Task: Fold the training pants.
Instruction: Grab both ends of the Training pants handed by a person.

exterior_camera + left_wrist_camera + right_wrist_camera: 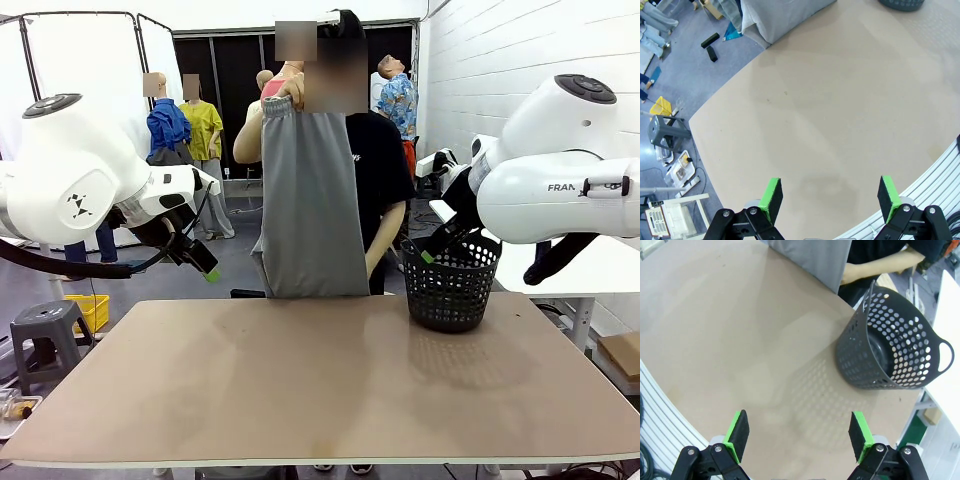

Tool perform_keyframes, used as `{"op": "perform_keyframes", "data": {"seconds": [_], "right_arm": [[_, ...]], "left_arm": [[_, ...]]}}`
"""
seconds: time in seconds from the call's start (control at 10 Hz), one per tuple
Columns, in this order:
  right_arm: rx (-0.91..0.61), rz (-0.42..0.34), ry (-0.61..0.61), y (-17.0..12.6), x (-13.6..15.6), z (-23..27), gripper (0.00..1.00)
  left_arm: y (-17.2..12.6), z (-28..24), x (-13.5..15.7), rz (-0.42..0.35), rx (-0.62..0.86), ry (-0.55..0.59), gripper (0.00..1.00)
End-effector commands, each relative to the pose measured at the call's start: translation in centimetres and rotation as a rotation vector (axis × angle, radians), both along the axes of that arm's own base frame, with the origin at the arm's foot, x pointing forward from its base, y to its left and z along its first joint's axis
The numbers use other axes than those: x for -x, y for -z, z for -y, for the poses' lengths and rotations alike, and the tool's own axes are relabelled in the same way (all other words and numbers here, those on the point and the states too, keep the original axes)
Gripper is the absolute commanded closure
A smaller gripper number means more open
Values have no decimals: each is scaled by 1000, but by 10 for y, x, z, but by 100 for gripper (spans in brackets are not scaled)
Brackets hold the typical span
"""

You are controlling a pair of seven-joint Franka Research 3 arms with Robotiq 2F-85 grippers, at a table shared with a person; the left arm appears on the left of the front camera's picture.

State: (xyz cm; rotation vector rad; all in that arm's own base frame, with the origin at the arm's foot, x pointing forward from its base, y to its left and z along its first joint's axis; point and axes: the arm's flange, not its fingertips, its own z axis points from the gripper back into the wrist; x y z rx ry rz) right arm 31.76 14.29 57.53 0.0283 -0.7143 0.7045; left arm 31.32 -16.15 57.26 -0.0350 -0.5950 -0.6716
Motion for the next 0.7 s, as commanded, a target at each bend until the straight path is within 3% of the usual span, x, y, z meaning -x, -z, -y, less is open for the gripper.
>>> {"op": "perform_keyframes", "data": {"seconds": [0.0,0.6], "right_arm": [[2,-7,-1,3,-2,0,0],[2,-7,-1,3,-2,0,0]], "left_arm": [[0,0,-1,-3,2,1,0],[0,0,-1,-3,2,1,0]]}}
